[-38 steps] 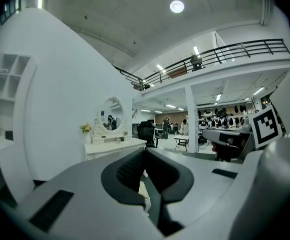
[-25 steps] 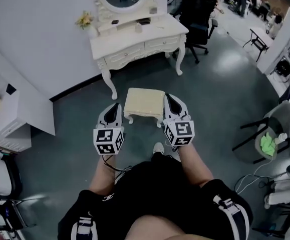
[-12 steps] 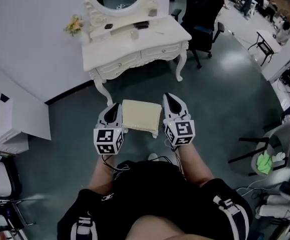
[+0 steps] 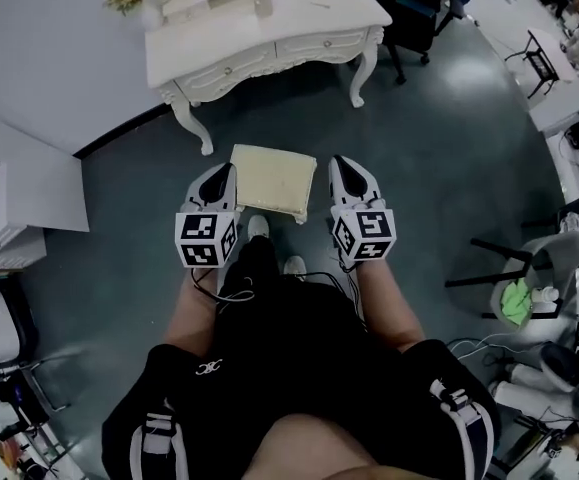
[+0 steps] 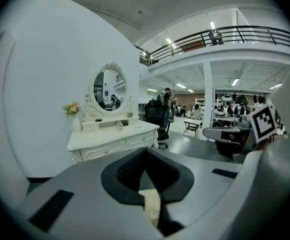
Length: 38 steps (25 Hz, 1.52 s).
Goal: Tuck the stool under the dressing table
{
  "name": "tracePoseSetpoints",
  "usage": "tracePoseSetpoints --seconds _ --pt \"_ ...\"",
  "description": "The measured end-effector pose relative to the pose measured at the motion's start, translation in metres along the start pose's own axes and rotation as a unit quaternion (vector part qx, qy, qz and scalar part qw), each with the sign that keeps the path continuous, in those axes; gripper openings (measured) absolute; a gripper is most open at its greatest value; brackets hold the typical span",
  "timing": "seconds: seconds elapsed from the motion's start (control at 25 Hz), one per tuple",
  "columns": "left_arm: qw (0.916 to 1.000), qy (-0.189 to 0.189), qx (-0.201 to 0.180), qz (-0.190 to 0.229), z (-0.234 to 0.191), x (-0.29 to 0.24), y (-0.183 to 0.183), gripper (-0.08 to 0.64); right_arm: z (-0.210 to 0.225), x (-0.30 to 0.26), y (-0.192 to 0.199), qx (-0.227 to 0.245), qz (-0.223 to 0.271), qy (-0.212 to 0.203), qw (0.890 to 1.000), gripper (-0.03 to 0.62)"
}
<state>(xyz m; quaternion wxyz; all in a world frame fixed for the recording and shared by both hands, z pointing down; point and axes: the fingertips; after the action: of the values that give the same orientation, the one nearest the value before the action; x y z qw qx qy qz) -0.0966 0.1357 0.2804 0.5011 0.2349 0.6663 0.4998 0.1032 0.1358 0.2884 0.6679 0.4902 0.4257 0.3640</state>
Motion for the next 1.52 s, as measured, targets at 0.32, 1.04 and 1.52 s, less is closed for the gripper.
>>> tracePoseSetpoints --seconds 0.32,1.04,1.52 --pt "0.9989 0.021 -0.009 -0.042 -0.010 -0.035 0.030 0.020 0.018 -0.020 0.047 -0.020 -0.054 0.019 0.998 0.014" --pt "0.9768 0.104 0.054 -0.179 -0.114 -0.132 0.164 0.237 0.032 -0.117 0.180 -0.114 -0.199 0.035 0.973 0.158" --pt "0.9067 0.206 0.166 -0.328 -0.166 -0.232 0.287 0.272 0.073 -0.177 0.319 -0.251 -0.308 0.035 0.917 0.238"
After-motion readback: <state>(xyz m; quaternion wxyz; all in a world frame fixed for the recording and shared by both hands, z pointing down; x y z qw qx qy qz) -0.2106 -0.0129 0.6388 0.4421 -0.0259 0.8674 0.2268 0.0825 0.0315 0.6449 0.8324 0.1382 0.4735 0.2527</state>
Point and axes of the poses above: the fingertips, and each gripper's own axes: x backward along the fingers, z to its right, y out of its underside, and after that the axes turned 5 degrees about -z, right-handed
